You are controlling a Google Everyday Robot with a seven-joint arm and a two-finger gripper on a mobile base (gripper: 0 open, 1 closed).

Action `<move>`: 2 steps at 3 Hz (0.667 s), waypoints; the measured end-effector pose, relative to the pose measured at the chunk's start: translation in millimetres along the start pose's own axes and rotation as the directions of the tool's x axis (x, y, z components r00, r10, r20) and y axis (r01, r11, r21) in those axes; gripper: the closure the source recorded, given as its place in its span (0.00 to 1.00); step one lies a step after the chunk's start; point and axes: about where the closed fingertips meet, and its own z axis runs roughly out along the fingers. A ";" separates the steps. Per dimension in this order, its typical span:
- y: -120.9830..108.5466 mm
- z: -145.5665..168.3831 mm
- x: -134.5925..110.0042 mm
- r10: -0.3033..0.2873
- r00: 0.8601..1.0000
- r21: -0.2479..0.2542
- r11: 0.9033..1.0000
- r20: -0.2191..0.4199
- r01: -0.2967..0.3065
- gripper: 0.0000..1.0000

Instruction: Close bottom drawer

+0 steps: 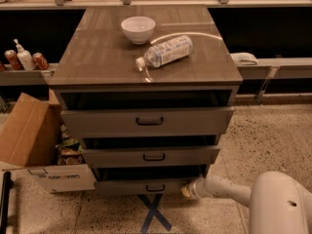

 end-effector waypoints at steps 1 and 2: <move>-4.2 10.8 -16.6 -0.017 1.000 -0.004 1.000 0.023 0.017 1.00; -10.7 17.0 -31.7 -0.025 0.999 -0.009 1.000 0.047 0.025 1.00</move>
Offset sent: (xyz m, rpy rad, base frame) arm 0.0611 0.0103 0.0038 0.0409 -0.0774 0.0147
